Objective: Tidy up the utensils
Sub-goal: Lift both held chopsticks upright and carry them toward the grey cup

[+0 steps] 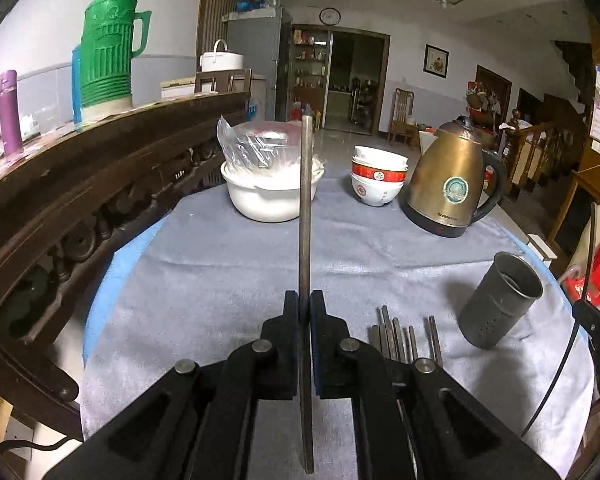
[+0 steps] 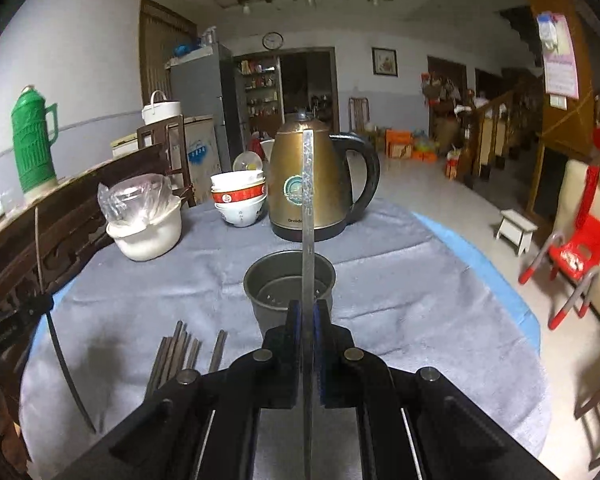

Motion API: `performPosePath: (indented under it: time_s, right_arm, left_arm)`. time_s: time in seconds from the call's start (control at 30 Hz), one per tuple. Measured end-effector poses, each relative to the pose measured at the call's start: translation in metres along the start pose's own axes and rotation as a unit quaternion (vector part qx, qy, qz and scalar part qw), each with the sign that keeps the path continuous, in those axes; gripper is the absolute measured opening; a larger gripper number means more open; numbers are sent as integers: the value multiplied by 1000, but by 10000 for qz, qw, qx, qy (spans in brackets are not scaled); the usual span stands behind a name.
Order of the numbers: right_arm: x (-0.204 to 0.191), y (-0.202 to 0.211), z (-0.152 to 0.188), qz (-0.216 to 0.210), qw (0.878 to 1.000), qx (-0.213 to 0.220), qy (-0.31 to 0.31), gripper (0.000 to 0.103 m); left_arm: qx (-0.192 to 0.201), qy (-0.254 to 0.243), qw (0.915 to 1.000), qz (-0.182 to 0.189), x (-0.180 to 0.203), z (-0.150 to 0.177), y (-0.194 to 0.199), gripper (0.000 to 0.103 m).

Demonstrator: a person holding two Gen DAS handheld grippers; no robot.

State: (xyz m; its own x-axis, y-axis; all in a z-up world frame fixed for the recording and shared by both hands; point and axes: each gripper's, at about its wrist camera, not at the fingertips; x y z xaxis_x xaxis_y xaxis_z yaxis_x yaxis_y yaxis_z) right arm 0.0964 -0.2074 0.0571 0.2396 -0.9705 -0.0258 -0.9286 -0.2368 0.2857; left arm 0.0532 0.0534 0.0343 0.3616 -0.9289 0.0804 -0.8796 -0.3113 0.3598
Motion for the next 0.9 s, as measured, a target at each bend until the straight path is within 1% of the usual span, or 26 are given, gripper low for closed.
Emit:
performPosePath:
  time_s: [0.2,0.33,0.47,0.7,0.9]
  right_arm:
    - [9,14,16,31,10000,-46,-20,7]
    - [17,24,25,89,9999,-37,-33,7]
    - [18,41,27,110,9998,124,-70,7]
    - [11,69,30,45,9997,240,47,7]
    - [17,94,32,22,9998,197,-67,7]
  left_arm:
    - [151,-88,9998,16,1,8,19,5]
    - [155,-49,9999,5,-4,17,28,5]
    - [283,-56,9996,-38,-9,23,39,6]
    - [321,76,9994,126,-19,23,64,6]
    - [211,304,9986,384,-27,22,82,5]
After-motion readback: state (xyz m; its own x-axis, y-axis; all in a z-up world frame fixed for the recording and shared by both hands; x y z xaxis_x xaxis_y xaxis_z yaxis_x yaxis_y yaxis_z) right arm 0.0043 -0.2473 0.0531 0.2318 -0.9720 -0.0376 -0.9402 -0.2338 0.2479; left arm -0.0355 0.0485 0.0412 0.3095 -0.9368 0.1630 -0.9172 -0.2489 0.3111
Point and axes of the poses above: each gripper's, at about its wrist camera, not at the fingertips, and y roughly against the way its jaws point, x to its right, z to its underside, and after that the axes turned 14 degrees about x, right-handed
